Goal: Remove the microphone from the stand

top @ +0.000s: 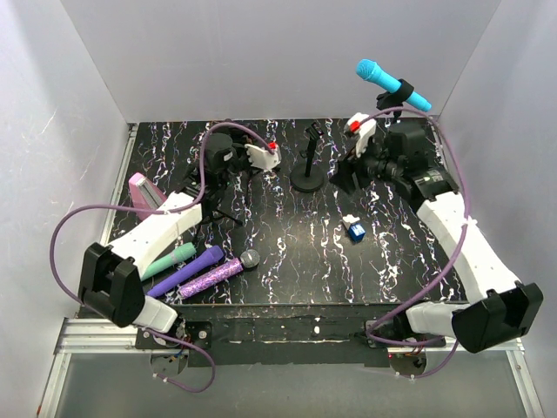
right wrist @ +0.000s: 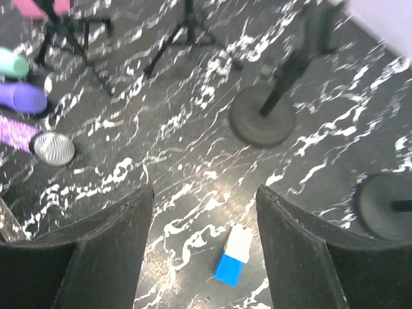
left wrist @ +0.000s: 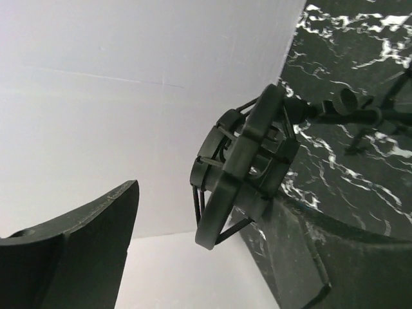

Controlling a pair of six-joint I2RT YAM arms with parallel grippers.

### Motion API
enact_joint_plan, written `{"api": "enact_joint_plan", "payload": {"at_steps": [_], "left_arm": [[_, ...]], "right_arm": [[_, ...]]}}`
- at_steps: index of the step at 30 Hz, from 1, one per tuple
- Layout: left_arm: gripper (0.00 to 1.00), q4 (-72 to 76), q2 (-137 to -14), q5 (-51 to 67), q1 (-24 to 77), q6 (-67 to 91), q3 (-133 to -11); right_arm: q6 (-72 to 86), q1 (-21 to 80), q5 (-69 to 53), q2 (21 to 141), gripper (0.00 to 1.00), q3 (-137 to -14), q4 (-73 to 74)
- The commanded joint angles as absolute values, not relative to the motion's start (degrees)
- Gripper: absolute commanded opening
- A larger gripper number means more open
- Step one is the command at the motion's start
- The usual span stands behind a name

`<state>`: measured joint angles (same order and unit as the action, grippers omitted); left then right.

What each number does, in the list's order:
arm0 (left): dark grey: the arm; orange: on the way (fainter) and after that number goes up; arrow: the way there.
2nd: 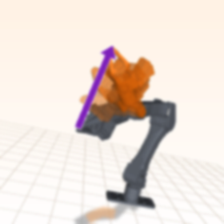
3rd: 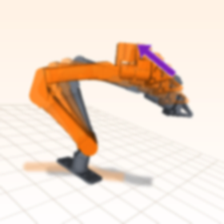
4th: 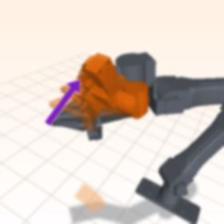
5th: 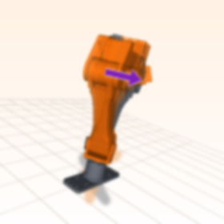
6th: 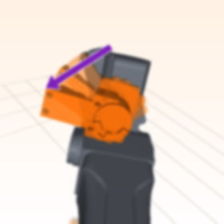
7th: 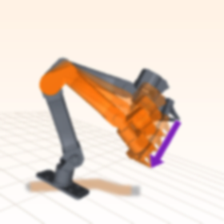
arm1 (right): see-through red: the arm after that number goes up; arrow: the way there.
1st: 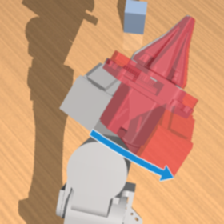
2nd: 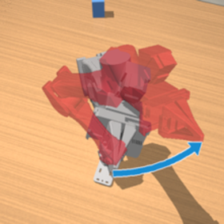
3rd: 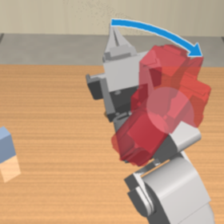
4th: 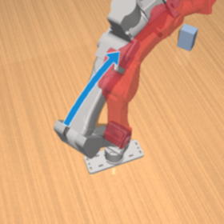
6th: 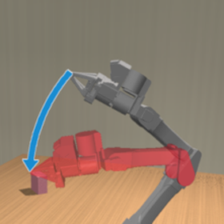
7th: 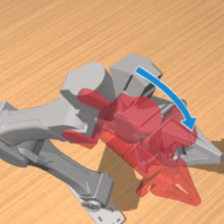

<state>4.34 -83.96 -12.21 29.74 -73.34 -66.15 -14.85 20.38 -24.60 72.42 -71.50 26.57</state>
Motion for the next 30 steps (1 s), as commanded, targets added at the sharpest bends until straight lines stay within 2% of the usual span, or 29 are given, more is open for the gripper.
{"api": "enact_joint_plan", "payload": {"at_steps": [1,5,9,14,17,23,30], "left_arm": [[0.77,-5.34,-76.3,-11.16,30.41,-65.41,-68.46],[0.88,-14.49,-73.31,-9.06,31.81,-55.92,-73.73],[0.92,-21.25,-71.28,-2.57,32.43,-50.46,-76.81],[0.93,-32.15,-70.14,12.8,32.52,-42.64,-82.26],[0.93,-34.98,-69.7,17.48,32.52,-39.82,-82.97],[0.93,-35.42,-69.7,19.16,32.61,-38.23,-83.32],[0.93,-36.03,-69.61,19.16,32.61,-38.32,-83.76]], "right_arm": [[-10.64,17.24,-21.19,69.17,0.73,-80.93,29.71],[-10.98,10.3,-22.41,73.37,0.73,-93.22,34.87],[-15.89,3.35,-23.91,80.66,0.74,-102.29,38.41],[-21.17,-1.58,-22.33,88.14,0.75,-110.29,38.59],[-23.99,-1.76,-20.75,91.92,0.75,-112.75,36.39],[-25.05,-2.11,-20.39,99.75,0.74,-120.66,35.6],[-25.31,-2.11,-21.88,104.06,0.74,-124.27,33.23]]}}
